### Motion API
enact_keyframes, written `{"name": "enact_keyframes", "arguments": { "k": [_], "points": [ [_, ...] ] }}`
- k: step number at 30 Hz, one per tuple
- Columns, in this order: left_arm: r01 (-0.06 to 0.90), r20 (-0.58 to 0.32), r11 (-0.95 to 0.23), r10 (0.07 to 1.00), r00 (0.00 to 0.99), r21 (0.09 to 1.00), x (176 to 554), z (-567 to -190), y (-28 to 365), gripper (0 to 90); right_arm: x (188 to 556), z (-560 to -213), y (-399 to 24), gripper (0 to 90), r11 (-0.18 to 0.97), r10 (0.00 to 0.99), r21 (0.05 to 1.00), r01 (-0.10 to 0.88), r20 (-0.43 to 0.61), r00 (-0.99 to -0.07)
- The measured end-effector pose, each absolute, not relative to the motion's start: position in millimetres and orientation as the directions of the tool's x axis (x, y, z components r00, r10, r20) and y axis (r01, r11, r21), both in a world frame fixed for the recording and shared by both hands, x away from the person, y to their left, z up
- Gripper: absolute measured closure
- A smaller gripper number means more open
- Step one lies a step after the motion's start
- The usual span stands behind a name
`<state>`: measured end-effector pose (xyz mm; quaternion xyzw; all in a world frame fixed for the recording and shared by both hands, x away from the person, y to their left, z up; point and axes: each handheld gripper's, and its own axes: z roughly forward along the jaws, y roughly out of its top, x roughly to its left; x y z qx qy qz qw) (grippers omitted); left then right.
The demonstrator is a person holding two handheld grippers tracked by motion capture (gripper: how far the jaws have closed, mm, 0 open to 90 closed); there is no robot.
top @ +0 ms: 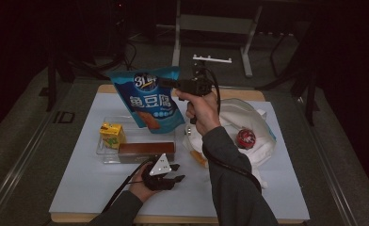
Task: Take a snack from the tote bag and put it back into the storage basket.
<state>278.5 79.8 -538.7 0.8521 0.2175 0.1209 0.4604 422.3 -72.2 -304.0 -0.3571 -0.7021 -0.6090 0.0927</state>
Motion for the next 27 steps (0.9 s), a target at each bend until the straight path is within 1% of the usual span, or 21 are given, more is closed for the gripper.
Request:
{"name": "enact_keyframes", "arguments": {
  "k": [14,27],
  "points": [
    [0.272,-0.013,-0.462,0.488,0.873,0.844,279,-539,81,54.4,433,-312,-63,88.8,0.016,0.404,0.769,0.639,0.579,-0.708],
    [0.263,-0.004,-0.468,0.484,0.875,0.844,279,-539,81,54.8,441,-319,-54,88.8,0.001,0.413,0.746,0.666,0.607,-0.679]
  ]
}}
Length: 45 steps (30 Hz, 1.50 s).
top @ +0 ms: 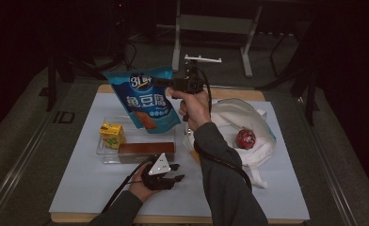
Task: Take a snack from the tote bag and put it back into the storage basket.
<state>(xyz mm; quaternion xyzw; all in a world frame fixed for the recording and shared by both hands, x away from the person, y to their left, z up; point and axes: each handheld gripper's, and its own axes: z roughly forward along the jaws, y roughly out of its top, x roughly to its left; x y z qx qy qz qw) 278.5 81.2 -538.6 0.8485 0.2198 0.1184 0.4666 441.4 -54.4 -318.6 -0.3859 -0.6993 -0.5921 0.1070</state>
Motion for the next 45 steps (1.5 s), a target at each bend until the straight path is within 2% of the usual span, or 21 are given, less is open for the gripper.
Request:
{"name": "enact_keyframes", "arguments": {
  "k": [31,45],
  "points": [
    [0.238,0.016,-0.461,0.481,0.876,0.855,275,-538,81,56.1,452,-359,-27,88.6,-0.007,0.442,0.689,0.724,0.652,-0.616],
    [0.231,0.019,-0.455,0.481,0.876,0.86,275,-538,81,56.1,453,-385,-12,88.1,0.032,0.414,0.698,0.716,0.642,-0.645]
  ]
}}
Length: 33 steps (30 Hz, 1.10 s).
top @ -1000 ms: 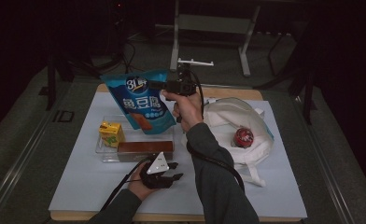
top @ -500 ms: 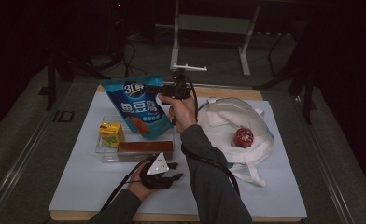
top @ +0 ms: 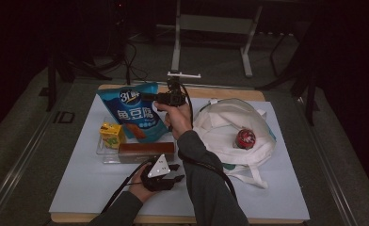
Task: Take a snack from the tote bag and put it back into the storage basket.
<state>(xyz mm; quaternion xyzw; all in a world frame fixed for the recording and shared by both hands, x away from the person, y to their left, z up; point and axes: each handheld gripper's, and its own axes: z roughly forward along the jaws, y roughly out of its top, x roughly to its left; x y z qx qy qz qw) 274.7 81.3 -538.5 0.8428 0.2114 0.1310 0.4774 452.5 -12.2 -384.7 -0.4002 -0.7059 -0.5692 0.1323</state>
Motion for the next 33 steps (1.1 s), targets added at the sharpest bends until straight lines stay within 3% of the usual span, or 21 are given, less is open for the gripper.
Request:
{"name": "enact_keyframes", "arguments": {
  "k": [12,20,24,27,33],
  "points": [
    [0.232,0.023,-0.462,0.482,0.876,0.856,275,-538,82,56.1,454,-393,-40,86.7,0.102,0.487,0.721,0.685,0.564,-0.667],
    [0.235,0.021,-0.46,0.484,0.875,0.856,275,-538,82,56.0,451,-396,-49,75.9,0.139,0.525,0.738,0.66,0.51,-0.681],
    [0.236,0.021,-0.461,0.486,0.874,0.855,275,-538,82,56.0,448,-395,-51,70.8,0.199,0.569,0.746,0.635,0.439,-0.695],
    [0.236,0.02,-0.46,0.486,0.873,0.856,275,-538,82,56.0,442,-394,-48,65.6,0.296,0.612,0.754,0.586,0.321,-0.723],
    [0.233,0.024,-0.463,0.485,0.874,0.856,275,-538,81,56.0,431,-397,-45,61.1,0.41,0.623,0.749,0.52,0.187,-0.76]
  ]
}}
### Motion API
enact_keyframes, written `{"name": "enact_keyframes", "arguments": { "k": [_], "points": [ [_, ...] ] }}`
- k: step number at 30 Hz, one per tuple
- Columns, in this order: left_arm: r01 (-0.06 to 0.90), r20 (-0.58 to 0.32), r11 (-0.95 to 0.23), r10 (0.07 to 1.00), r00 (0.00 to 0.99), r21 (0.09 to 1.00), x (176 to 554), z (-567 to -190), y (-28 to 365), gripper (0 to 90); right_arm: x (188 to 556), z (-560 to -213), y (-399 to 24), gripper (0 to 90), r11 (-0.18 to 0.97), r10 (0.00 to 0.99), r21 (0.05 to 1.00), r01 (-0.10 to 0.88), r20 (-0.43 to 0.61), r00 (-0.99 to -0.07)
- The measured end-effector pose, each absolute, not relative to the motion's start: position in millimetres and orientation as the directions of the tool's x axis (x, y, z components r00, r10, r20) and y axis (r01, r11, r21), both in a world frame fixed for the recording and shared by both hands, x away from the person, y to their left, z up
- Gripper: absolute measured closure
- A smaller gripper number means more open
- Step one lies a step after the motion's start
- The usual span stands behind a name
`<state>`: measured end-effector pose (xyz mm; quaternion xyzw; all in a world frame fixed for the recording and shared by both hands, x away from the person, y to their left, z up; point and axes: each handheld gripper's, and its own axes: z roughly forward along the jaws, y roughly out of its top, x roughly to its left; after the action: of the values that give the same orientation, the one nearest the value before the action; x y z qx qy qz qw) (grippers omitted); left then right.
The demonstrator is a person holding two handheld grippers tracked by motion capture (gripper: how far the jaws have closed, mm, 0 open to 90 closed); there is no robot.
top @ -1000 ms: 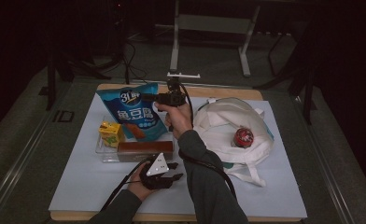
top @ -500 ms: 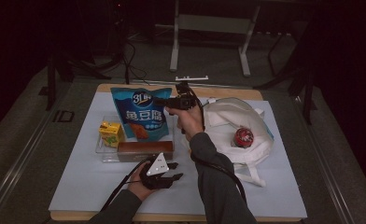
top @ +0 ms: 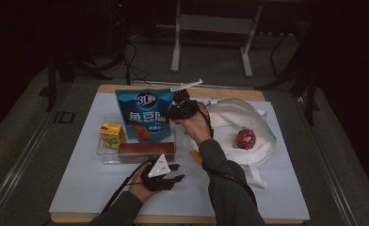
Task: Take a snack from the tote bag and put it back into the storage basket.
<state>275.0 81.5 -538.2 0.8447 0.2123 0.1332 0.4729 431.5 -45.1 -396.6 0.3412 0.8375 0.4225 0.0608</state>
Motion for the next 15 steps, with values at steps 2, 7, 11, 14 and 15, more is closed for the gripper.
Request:
{"name": "enact_keyframes", "arguments": {
  "k": [2,7,11,14,15],
  "points": [
    [0.23,0.026,-0.464,0.483,0.875,0.855,275,-538,81,56.0,429,-400,-46,60.5,0.437,0.621,0.741,0.51,0.163,-0.767],
    [0.23,0.028,-0.467,0.483,0.875,0.854,275,-538,81,56.0,423,-412,-49,59.7,0.492,0.612,0.717,0.494,0.118,-0.782],
    [0.233,0.025,-0.465,0.485,0.874,0.854,275,-538,81,56.0,421,-421,-49,59.2,0.535,0.609,0.695,0.48,0.076,-0.789],
    [0.232,0.027,-0.465,0.485,0.874,0.854,275,-538,81,56.0,421,-426,-49,59.4,0.554,0.609,0.684,0.475,0.057,-0.791],
    [0.231,0.027,-0.466,0.484,0.875,0.854,275,-538,81,56.0,421,-428,-48,58.6,0.56,0.608,0.68,0.474,0.052,-0.792]
  ]
}}
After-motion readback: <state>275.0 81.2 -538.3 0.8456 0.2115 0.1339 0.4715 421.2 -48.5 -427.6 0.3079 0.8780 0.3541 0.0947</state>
